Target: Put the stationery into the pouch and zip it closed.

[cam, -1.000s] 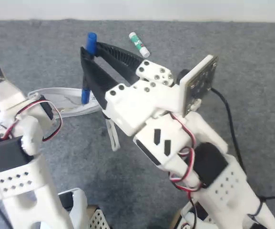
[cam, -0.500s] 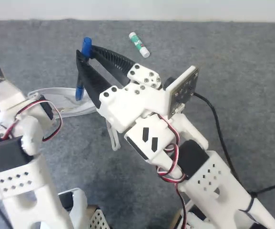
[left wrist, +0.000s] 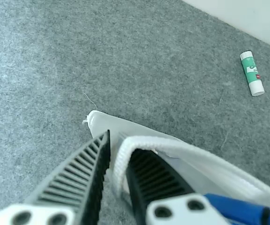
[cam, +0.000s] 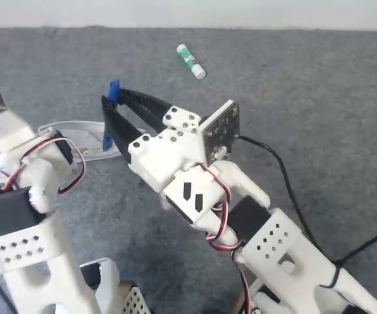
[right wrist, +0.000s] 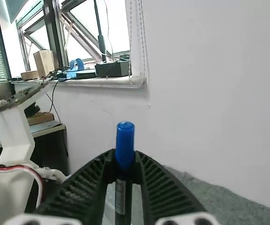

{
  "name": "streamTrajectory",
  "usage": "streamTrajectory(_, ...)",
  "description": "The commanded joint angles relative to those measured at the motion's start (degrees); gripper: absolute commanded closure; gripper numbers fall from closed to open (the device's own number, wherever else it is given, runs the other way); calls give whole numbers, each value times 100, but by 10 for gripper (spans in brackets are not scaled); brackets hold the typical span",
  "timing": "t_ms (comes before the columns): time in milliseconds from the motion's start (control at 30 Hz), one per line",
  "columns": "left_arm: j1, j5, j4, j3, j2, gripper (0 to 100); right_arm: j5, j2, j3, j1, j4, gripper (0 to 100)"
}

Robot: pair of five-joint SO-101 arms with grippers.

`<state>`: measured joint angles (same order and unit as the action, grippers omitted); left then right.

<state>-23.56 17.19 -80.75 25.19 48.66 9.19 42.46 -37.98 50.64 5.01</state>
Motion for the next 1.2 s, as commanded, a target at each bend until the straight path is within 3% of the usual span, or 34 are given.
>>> streamTrajectory(0, 35, -53, 202, -66, 35, 989, 26, 101, -35, 92, -145, 992)
streamTrajectory(100, 35, -53, 202, -66, 35, 989, -18, 48, -97, 92, -145, 992)
streamTrajectory(300, 35, -62, 202, -57, 35, 989, -1002, -497, -114, 92, -136, 992)
streamTrajectory(467, 35, -62, 360, 66, 35, 989, -1248, -752, -211, 101, -84, 992)
streamTrajectory(667, 44, -62, 475, 136, 35, 989, -1266, -813, -738, 637, -136, 988)
streamTrajectory(767, 44, -62, 475, 127, 35, 989, -1653, -813, -835, 813, -84, 982)
streamTrajectory(1000, 44, -62, 475, 145, 35, 989, -1767, -752, -932, 857, 374, 795)
streamTrajectory(1167, 44, -62, 475, 154, 35, 989, -1785, -365, -958, 927, 690, 786)
